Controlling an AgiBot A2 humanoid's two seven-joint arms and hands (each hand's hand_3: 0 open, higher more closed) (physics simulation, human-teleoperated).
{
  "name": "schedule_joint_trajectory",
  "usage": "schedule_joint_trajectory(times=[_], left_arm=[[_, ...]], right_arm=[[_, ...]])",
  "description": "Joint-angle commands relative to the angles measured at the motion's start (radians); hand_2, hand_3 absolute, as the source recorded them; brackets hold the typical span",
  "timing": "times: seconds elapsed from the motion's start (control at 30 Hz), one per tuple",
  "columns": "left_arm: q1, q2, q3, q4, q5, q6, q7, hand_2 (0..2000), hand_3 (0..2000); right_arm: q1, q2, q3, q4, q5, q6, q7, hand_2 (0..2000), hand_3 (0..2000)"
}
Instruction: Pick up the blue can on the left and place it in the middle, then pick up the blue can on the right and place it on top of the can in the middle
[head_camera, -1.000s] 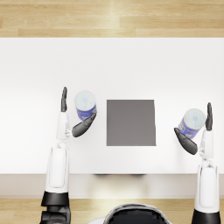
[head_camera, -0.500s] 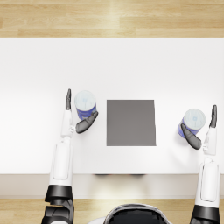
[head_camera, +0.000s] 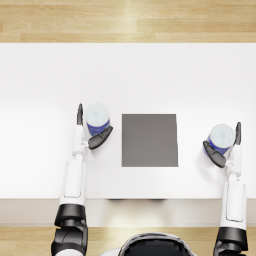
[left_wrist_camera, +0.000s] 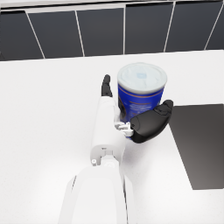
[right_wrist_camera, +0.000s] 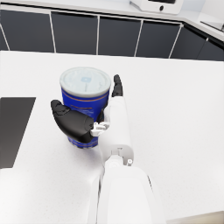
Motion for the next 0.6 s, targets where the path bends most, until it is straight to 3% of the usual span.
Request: schedule_joint_trajectory(times=[0.03, 0.27, 0.53, 0.57, 0.6], left_arm=[[0.046, 0.011, 0.006, 0.048, 0.000, 0.000, 0.000, 0, 0], [0.055, 0.024, 0.000, 0.054, 0.000, 0.000, 0.000, 0, 0], [0.151, 0.049, -0.022, 0.274, -0.001, -0.006, 0.000, 0, 0], [0.149, 0.049, -0.037, 0.269, -0.001, -0.008, -0.001, 1361, 327], [0.150, 0.052, -0.031, 0.274, -0.001, -0.017, -0.006, 2000, 653]], right_arm=[[0.037, -0.003, 0.008, -0.057, 0.000, 0.000, 0.000, 0, 0], [0.064, -0.014, 0.016, -0.107, 0.000, 0.011, 0.002, 0, 0], [0.073, -0.024, 0.024, -0.094, 0.000, 0.010, 0.001, 0, 0], [0.064, -0.025, 0.016, -0.080, 0.000, 0.007, 0.001, 1361, 327], [0.055, -0.026, 0.005, -0.054, 0.000, 0.049, 0.000, 2000, 653]])
